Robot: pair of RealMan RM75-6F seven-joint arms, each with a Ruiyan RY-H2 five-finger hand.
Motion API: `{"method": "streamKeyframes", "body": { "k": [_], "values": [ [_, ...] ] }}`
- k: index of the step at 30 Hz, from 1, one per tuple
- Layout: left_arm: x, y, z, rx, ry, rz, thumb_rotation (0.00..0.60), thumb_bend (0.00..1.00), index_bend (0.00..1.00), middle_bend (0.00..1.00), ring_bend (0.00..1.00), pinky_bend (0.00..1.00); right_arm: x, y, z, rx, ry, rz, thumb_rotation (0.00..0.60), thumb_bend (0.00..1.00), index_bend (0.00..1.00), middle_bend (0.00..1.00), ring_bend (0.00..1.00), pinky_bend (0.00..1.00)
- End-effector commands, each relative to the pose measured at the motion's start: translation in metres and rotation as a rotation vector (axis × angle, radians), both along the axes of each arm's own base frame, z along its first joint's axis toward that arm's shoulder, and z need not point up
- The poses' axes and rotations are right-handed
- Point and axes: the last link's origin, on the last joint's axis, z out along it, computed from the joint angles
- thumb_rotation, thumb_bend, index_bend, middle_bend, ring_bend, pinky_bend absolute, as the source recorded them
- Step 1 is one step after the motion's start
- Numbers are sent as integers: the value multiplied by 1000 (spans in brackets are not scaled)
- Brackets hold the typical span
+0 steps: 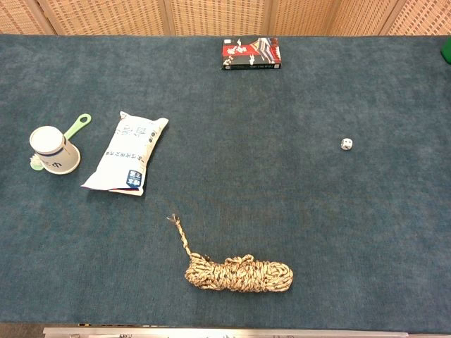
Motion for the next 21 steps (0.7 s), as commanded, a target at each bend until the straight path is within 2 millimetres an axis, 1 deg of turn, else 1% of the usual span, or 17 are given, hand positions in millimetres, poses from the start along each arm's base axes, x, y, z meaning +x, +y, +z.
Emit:
{"method": "streamKeyframes", "body": {
  "k": [1, 7, 10, 13, 16, 19, 21],
  "values": [
    [2, 0, 0, 4, -4, -8, 600, 142, 418, 304, 262, 388, 1, -3, -4, 24, 19, -1, 600, 830, 287, 249, 233, 418],
    [0, -2, 3, 6, -5, -3, 600, 141, 418, 305, 262, 388, 6, -11, -13, 70, 30, 3, 600, 839, 287, 257, 233, 418],
    [-1, -2, 4, 13, 0, -16, 600, 141, 418, 305, 262, 389, 8, -17, -18, 89, 47, 10, 600, 843, 287, 295, 254, 429],
    [-6, -5, 6, 2, 19, -18, 600, 141, 418, 305, 262, 388, 12, -25, -21, 124, 83, 15, 600, 851, 287, 356, 321, 477],
    [-12, -8, 8, -3, 41, -20, 600, 141, 417, 305, 262, 388, 19, -33, -23, 156, 142, 28, 600, 863, 287, 413, 402, 546],
    [-16, -9, 10, -1, 57, -28, 600, 141, 417, 305, 261, 388, 28, -42, -26, 192, 205, 40, 600, 874, 310, 499, 516, 657],
    [-18, -10, 12, -2, 64, -30, 600, 142, 416, 304, 261, 388, 35, -47, -29, 226, 248, 44, 600, 885, 333, 580, 609, 728]
  ]
}}
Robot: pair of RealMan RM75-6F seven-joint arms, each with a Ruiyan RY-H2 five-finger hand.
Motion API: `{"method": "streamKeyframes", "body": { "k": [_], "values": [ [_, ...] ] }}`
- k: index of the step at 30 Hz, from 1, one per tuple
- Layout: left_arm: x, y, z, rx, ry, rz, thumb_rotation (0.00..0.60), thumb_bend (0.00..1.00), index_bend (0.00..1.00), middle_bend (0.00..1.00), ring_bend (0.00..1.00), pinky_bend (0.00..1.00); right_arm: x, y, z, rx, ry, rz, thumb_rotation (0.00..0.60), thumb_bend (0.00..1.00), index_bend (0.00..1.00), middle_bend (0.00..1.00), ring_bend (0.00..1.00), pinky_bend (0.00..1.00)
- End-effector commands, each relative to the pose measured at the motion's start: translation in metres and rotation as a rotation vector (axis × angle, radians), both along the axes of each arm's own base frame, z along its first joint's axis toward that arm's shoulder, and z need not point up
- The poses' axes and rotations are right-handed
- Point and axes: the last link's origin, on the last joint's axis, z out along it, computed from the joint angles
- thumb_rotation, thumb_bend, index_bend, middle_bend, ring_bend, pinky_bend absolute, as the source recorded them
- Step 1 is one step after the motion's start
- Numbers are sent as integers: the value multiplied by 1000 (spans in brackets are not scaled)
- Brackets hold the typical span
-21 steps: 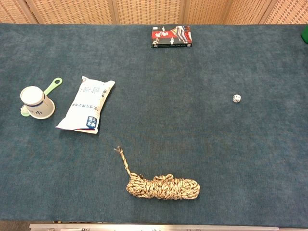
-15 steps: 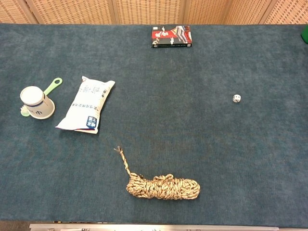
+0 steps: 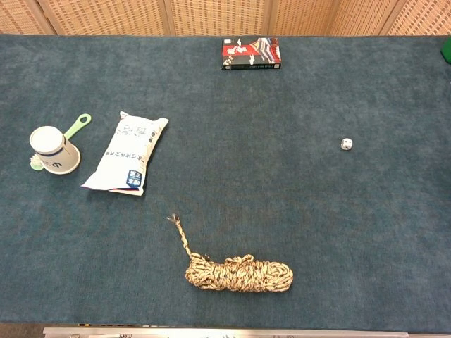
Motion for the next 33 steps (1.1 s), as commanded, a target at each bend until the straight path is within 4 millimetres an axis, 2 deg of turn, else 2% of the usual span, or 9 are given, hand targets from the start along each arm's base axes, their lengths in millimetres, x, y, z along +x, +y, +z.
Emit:
{"method": "streamKeyframes", "body": {
  "k": [1, 5, 11, 14, 24, 33],
  "values": [
    [-3, -2, 2, -2, 10, -6, 600, 141, 416, 304, 261, 388, 16, -14, -4, 63, 87, 20, 600, 894, 345, 624, 657, 765],
    [-5, -5, 5, -5, 31, -11, 600, 142, 416, 301, 261, 388, 27, -25, -12, 128, 162, 19, 600, 998, 387, 771, 805, 883],
    [-9, -9, 7, -4, 47, -6, 600, 142, 416, 300, 261, 388, 39, -42, -25, 226, 253, -16, 600, 1000, 408, 909, 931, 984],
    [-12, -11, 9, -3, 49, 1, 600, 142, 416, 300, 261, 388, 42, -49, -32, 265, 279, -46, 600, 1000, 411, 948, 965, 1000],
    [-23, -16, 12, 6, 43, 29, 600, 141, 416, 300, 261, 389, 40, -75, -54, 327, 352, -134, 600, 1000, 418, 984, 1000, 1000],
    [-25, -19, 13, 7, 45, 25, 600, 142, 416, 299, 261, 389, 38, -83, -73, 373, 380, -170, 600, 1000, 418, 984, 1000, 1000]
  ]
}}
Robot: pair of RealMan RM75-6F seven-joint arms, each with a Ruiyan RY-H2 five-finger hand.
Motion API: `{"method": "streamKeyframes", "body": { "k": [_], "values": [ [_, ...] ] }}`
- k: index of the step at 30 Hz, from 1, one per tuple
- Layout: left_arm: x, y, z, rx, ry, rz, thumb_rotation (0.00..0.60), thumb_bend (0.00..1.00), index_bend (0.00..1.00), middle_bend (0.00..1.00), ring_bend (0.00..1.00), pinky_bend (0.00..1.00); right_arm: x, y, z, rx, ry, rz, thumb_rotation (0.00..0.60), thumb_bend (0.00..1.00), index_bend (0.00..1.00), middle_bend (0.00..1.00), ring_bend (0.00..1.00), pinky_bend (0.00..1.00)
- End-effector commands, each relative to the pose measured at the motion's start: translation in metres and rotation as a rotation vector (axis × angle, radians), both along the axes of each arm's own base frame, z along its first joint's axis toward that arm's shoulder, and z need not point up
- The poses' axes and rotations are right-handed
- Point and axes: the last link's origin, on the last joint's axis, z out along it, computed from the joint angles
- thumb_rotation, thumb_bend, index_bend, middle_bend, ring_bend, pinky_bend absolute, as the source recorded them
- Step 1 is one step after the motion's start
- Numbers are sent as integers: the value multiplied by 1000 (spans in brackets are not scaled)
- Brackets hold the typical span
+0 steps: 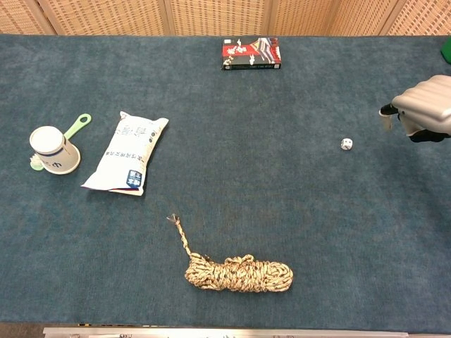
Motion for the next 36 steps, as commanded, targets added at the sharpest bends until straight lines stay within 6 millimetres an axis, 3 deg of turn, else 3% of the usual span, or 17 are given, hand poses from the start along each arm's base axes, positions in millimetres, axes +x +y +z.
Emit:
{"method": "streamKeyframes", "body": {
  "k": [1, 18, 36],
  "values": [
    [-1, -1, 0, 1, -2, 1, 600, 142, 416, 299, 261, 389, -1, -3, -8, 21, 18, -8, 600, 1000, 418, 984, 1000, 1000],
    [-7, -7, 4, 9, 1, 20, 600, 142, 418, 299, 261, 388, 0, -17, -35, 82, 58, -57, 600, 1000, 418, 986, 1000, 1000],
    [-13, -13, 9, 28, -9, 41, 600, 141, 418, 299, 261, 388, 8, -28, -49, 109, 53, -54, 600, 1000, 418, 991, 1000, 1000]
  ]
}}
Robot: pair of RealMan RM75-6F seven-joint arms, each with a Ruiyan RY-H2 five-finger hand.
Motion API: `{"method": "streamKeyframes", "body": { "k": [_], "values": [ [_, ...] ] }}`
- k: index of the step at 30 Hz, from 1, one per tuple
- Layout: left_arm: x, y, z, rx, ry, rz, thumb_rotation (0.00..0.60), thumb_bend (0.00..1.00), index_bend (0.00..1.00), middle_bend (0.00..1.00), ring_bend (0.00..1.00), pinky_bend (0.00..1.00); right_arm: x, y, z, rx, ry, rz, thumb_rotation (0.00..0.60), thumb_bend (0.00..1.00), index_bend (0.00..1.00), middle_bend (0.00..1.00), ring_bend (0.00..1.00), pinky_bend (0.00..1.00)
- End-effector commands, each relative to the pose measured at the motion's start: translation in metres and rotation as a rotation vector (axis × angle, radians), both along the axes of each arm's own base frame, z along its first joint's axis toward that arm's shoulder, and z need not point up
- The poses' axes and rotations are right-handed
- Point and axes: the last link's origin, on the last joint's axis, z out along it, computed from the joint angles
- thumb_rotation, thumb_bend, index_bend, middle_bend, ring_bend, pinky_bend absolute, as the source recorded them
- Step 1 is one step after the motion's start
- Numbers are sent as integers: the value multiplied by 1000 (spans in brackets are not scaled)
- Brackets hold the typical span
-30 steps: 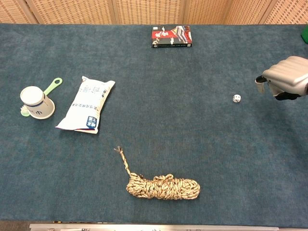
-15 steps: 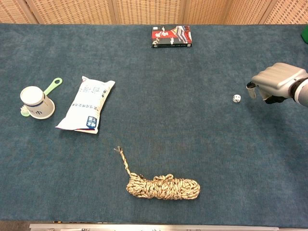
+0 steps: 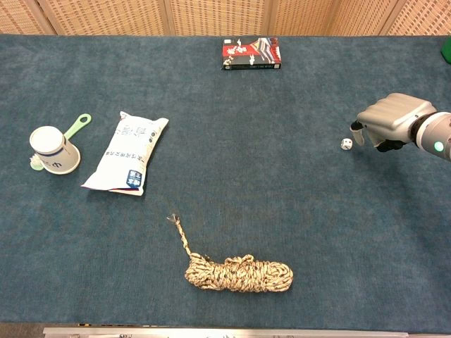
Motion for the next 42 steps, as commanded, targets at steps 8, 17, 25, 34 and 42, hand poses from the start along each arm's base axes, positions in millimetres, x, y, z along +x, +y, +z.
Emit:
{"method": "streamKeyframes", "body": {
  "k": [8, 17, 25, 34, 42],
  "values": [
    [-2, -2, 1, 6, -6, 1, 600, 142, 418, 299, 261, 388, 3, -4, -5, 3, -4, -1, 600, 1000, 418, 991, 1000, 1000],
    [-3, -3, 1, 9, -8, 4, 600, 142, 419, 299, 261, 388, 7, -5, -7, 10, -18, 9, 600, 1000, 418, 991, 1000, 1000],
    [-4, -4, 1, 13, -11, 8, 600, 142, 419, 299, 261, 388, 11, -5, -9, 17, -52, 23, 600, 1000, 418, 991, 1000, 1000],
    [-5, -5, 2, 18, -14, 13, 600, 142, 419, 298, 261, 388, 15, -5, -11, 25, -83, 38, 600, 1000, 418, 991, 1000, 1000],
    [-6, -6, 2, 20, -16, 12, 600, 141, 420, 299, 261, 388, 17, -3, -10, 29, -97, 55, 600, 1000, 418, 991, 1000, 1000]
  ]
}}
